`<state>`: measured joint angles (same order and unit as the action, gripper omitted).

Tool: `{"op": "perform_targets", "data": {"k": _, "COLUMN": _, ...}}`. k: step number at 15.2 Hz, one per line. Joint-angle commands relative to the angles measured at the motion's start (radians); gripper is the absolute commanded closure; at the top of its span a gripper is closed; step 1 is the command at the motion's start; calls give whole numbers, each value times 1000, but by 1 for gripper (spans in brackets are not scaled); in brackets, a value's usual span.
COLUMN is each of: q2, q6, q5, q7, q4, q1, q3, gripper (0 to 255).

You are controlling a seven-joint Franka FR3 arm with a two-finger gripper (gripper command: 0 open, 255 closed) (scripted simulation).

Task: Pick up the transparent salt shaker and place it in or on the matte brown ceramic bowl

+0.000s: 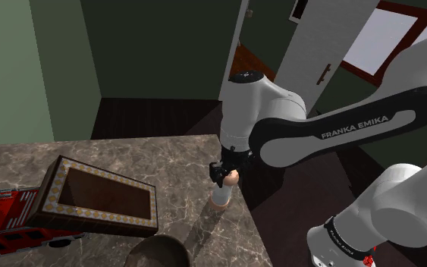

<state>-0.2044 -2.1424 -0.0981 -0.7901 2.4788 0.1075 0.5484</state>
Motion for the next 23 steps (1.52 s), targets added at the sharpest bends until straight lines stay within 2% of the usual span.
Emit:
{"op": "perform_targets", "data": {"k": 1, "q2": -10, "q6": 15, "q5": -5, "q7": 4, "q4": -5, "q1": 1, "q3": -3, "gripper": 255}}
{"op": "perform_targets", "data": {"k": 23, "q2": -155, "q6": 336, "q5": -38, "q7": 52, "q4": -192, "q1": 10, "q3": -57, "gripper": 255}}
